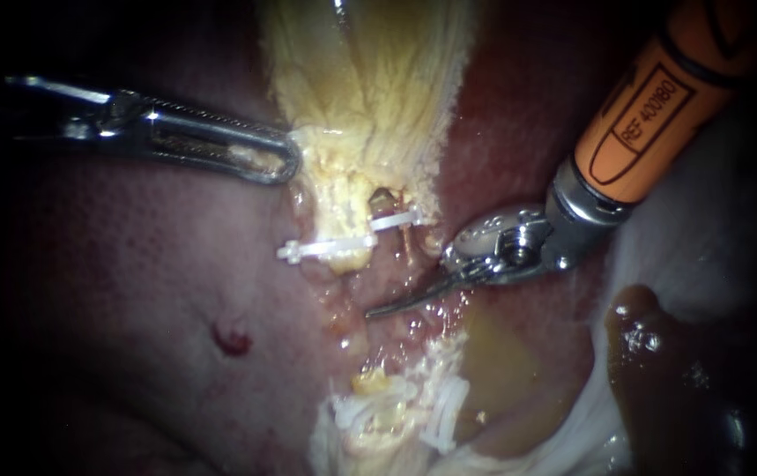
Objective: Go back from the cut right tube
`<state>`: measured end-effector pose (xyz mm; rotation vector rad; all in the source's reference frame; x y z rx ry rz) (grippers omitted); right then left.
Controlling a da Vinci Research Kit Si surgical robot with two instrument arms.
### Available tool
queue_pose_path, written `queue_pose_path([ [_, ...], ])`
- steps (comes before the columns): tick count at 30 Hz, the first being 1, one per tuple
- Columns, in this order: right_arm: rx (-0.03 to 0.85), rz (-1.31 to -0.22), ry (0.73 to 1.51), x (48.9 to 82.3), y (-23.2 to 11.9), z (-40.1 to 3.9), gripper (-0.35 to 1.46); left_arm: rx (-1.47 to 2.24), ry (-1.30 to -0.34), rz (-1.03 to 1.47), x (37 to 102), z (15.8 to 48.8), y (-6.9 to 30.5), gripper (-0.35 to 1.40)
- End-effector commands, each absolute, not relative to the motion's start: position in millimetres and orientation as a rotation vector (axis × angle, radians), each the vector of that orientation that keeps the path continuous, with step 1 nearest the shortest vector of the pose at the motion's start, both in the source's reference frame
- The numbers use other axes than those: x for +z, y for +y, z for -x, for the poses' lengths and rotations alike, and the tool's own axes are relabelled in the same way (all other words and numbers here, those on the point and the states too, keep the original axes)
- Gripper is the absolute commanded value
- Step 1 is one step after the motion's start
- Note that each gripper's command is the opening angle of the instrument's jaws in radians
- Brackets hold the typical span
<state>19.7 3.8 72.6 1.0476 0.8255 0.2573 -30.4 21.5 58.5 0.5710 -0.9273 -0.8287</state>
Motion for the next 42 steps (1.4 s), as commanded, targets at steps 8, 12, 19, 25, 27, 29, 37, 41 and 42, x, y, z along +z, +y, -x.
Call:
queue_pose_path([
  [8,0.255,-1.046,0.86,72.3,3.5,-19.8,-0.35,-0.829,-0.928,-0.571,58.6,30.4,21.6,-0.35],
  [12,0.274,-1.039,0.896,72.2,3.2,-20.1,0.69,-0.829,-0.928,-0.571,58.7,30.4,21.6,-0.35],
  [19,0.299,-1.018,0.934,72.3,3.1,-20.4,1.18,-0.829,-0.928,-0.571,58.7,30.4,21.6,-0.35],
  [25,0.291,-1.004,0.949,72.1,3.0,-20.4,1.2,-0.829,-0.928,-0.571,58.7,30.4,21.6,-0.35],
  [27,0.294,-0.971,0.964,71.8,3.0,-20.1,1.21,-0.829,-0.928,-0.571,58.7,30.4,21.6,-0.35],
  [29,0.295,-0.909,0.995,71.3,3.0,-19.5,1.3,-0.828,-0.928,-0.571,58.7,30.3,21.6,-0.35],
  [37,0.266,-0.531,0.987,68.6,2.8,-15.8,1.45,-0.828,-0.928,-0.572,58.7,30.2,21.6,-0.35],
  [41,0.213,-0.425,0.926,66.3,4.4,-13.9,1.45,-0.828,-0.928,-0.572,58.8,30.2,21.6,-0.35],
  [42,0.206,-0.408,0.915,65.8,4.7,-13.5,1.45,-0.828,-0.928,-0.572,58.8,30.1,21.6,-0.35],
])
